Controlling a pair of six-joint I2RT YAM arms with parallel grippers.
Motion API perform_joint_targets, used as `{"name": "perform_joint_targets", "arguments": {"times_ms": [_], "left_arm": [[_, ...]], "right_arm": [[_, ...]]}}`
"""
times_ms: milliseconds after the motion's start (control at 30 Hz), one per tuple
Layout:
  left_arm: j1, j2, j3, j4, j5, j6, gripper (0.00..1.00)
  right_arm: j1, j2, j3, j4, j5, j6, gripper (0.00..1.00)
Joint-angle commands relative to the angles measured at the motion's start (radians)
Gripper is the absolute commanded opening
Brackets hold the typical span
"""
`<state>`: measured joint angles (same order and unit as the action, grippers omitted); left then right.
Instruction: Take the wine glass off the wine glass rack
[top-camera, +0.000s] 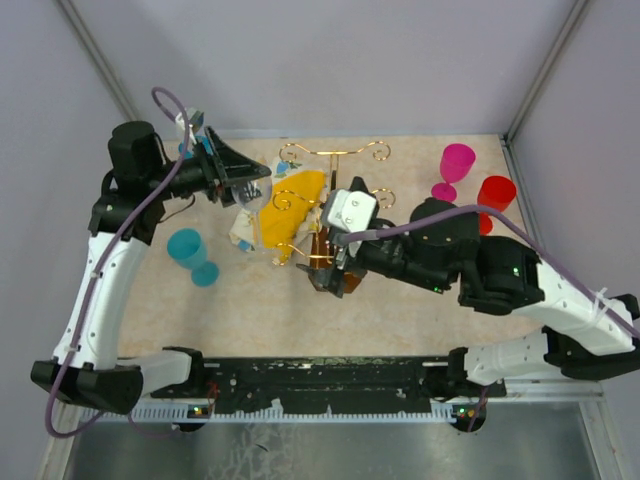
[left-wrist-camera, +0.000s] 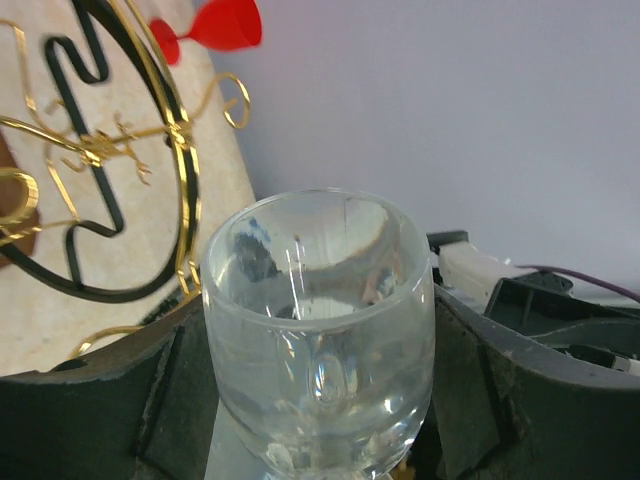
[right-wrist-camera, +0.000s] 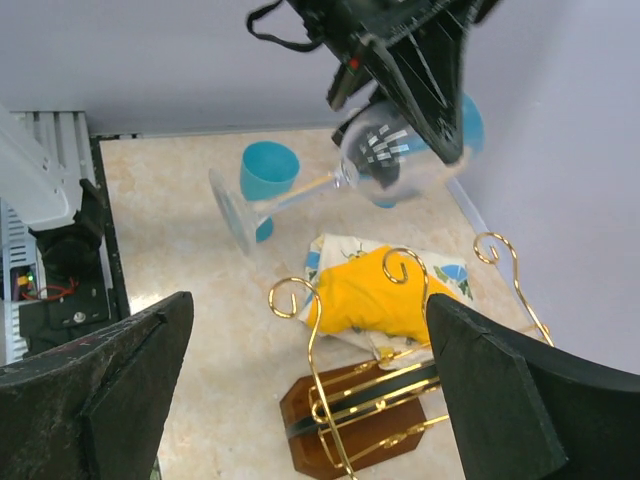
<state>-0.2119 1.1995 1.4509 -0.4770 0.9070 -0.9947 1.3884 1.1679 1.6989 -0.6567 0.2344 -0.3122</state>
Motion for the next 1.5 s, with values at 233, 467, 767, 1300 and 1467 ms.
{"name": "perform_joint_targets", "arguments": {"times_ms": [233, 467, 767, 1300, 1467], "left_arm": [[0.146, 0.019, 0.14, -0.236, -0.404, 0.415, 0.57], [0.16, 0.005, 0.128, -0.17, -0.721, 0.529, 0.59], [0.162, -0.057, -0.036, 0.059, -1.005, 0.649, 0.58], [0.181, -0.161, -0.26, 0.307, -1.522, 0.887, 0.58], [0.225, -0.182, -0.371, 0.416, -1.595, 0.926, 0.58]], "right_arm": [[0.008, -0.094, -0.074, 0.059, 0.102, 0.044, 0.99], [0.007, -0.124, -0.132, 0.078, 0.11, 0.057, 0.99], [0.007, -0.157, -0.171, 0.06, 0.109, 0.093, 0.99], [0.007, -0.207, -0.274, 0.082, 0.078, 0.13, 0.99], [0.008, -0.223, -0.293, 0.073, 0.077, 0.146, 0.99]]}}
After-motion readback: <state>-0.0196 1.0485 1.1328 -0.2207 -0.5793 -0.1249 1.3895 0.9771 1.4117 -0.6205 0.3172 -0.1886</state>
